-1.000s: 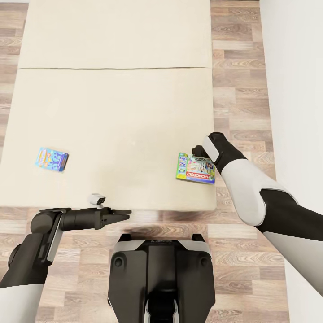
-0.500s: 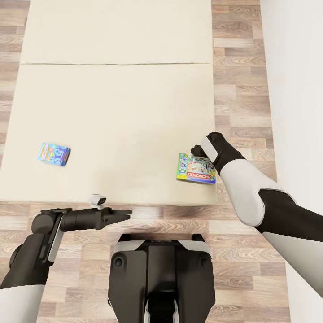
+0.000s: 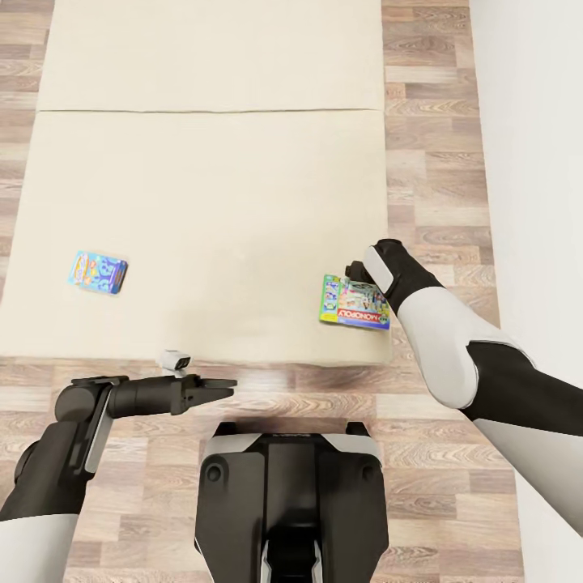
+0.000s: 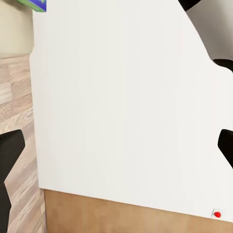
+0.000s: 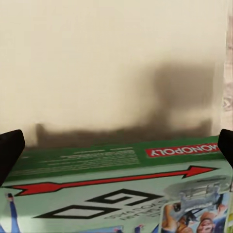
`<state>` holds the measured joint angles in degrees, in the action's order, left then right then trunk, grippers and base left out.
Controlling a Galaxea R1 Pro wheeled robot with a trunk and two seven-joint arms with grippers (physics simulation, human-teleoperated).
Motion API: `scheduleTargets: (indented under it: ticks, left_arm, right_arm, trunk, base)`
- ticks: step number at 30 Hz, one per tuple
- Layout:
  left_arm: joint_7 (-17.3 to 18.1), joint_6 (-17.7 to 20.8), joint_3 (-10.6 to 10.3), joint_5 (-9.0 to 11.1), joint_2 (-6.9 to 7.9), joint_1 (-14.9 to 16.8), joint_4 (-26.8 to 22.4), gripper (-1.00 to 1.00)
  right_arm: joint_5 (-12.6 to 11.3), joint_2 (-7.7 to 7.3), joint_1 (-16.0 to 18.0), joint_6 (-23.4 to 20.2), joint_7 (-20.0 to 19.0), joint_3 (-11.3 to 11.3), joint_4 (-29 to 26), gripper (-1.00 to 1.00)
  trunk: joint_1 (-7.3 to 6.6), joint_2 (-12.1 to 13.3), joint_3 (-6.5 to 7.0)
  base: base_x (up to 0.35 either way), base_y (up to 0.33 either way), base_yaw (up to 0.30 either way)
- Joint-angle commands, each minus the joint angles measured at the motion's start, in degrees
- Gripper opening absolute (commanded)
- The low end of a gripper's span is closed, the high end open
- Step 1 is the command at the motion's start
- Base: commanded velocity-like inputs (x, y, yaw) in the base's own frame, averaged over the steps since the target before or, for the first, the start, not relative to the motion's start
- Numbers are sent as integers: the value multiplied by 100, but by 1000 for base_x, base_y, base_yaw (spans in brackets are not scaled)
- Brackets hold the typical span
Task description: Put all the toys in the child's room - the three board games (two on the bed and one on the table), the two jigsaw puzzles on the table, and the tennis ball on the table - inside the toy box on the table in the child's room.
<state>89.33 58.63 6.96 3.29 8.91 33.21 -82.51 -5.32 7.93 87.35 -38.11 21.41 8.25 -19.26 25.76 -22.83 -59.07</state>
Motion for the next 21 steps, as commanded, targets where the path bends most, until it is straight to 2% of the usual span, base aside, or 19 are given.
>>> scheduleTargets:
  ticks: [1,21]
  left_arm:
    - [23,61,-1,-3,3,1,-1,100]
    - [14,61,-2,-1,6,1,-1,100]
  right_arm:
    - [-57,4,1,-8,47,10,-7,100]
    - [-57,10,1,-4,47,10,-7,100]
  trunk:
    - [2,-9,-6]
    - [2,-9,-6]
  base:
    - [-150,0,0]
    - [-87,0,0]
